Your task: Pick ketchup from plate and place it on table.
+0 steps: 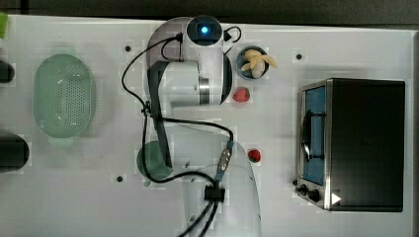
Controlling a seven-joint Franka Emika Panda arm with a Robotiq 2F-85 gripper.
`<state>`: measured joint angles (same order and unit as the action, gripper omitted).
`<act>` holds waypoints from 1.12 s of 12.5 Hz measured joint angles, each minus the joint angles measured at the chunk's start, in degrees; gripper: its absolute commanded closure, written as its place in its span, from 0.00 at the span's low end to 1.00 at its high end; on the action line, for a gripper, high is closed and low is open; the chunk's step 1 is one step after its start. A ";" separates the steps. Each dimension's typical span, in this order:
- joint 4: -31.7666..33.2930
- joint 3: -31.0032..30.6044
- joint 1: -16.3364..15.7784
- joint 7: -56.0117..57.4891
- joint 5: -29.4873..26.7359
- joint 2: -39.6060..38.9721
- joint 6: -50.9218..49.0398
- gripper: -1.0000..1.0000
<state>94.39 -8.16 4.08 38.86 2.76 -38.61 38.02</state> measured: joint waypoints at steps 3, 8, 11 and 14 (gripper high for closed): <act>-2.97 -0.15 0.87 -1.09 -3.77 5.46 -8.59 0.37; -1.23 -0.07 3.77 -3.22 -4.20 18.67 -17.18 0.37; 6.88 0.79 5.20 -5.34 -4.61 28.11 -18.21 0.37; 16.28 1.79 5.67 -8.59 -4.61 33.73 -14.09 0.37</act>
<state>110.67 -6.36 9.75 30.27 -1.85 -4.88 23.93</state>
